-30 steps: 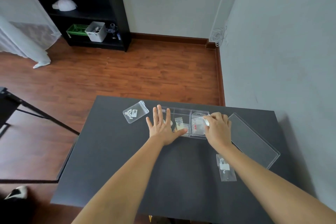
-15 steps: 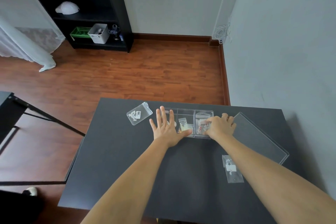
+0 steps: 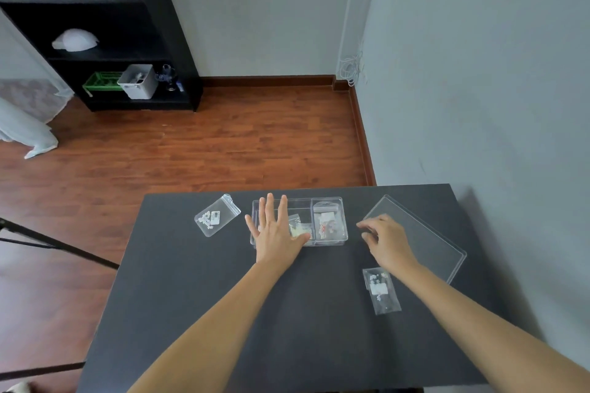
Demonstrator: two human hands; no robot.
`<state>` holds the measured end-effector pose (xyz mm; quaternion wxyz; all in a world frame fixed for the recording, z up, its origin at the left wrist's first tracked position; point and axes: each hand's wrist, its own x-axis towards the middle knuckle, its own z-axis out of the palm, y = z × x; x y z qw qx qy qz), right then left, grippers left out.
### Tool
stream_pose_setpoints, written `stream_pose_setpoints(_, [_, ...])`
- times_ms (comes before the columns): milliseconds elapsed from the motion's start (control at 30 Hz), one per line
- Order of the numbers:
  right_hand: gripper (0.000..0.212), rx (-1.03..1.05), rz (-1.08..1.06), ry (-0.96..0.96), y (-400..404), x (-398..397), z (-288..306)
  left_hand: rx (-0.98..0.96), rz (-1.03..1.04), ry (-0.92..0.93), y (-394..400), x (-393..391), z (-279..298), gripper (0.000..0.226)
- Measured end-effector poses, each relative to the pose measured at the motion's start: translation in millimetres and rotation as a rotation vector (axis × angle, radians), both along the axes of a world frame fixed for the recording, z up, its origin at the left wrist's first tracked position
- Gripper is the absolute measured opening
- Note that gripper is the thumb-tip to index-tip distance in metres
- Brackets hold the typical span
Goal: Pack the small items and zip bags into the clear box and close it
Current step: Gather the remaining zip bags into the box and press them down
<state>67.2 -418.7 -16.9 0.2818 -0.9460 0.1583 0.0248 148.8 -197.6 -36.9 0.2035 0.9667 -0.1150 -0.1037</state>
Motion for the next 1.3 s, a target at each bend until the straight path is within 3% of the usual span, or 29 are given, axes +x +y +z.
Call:
stream_pose_setpoints(133, [0.024,0.061,-0.091,0.186,-19.3,-36.7,-4.5,-0.201,-0.28,-0.277,-22.9,-22.6,12.7,0.057])
stream_pose_setpoints(233, [0.052,0.054,-0.14,0.347,-17.8,-62.7,-8.5,-0.261,-0.539,-0.164,-43.8,-42.6,11.0,0.046])
stream_pose_setpoints(333, [0.065,0.013,-0.138,0.383,-9.4,-79.6,-15.4,-0.195,-0.609,0.015,-61.4,-56.0,-1.7,0.045])
stream_pose_setpoints(533, [0.038,0.098,-0.234,0.329,-2.4,-89.9,-23.9,-0.159,-0.495,0.329,-86.2,-67.2,-15.9,0.044])
stream_pose_setpoints(667, [0.026,0.204,-0.268,0.262,-4.0,-92.1,-25.9,-0.173,-0.445,0.364,-96.6,-66.7,-13.6,0.017])
stream_pose_setpoints(833, [0.003,0.237,-0.213,0.094,-8.5,-84.9,-22.0,-0.247,-0.378,0.375,-96.6,-59.2,-4.9,0.012])
stream_pose_setpoints(967, [0.012,0.174,-0.157,-0.081,-8.3,-66.7,-6.8,-0.322,-0.383,0.312,-92.5,-39.6,11.1,0.013])
stream_pose_setpoints(1133, [0.021,0.241,-0.194,-0.151,-7.3,-38.2,8.1,-0.373,-0.308,0.214,-83.0,-18.8,26.6,0.011])
stream_pose_setpoints(1167, [0.026,0.242,-0.203,-0.156,-9.9,-33.6,12.4,-0.354,-0.293,0.157,-82.5,-13.3,29.2,0.015])
stream_pose_setpoints(1233, [0.038,0.246,-0.019,-0.104,42.0,16.1,14.3,-0.289,-0.039,0.032,-10.9,4.9,24.9,0.033])
stream_pose_setpoints(1300, [0.044,0.252,-0.039,-0.134,42.0,28.8,16.6,-0.124,-0.037,0.028,1.8,10.8,17.6,0.054])
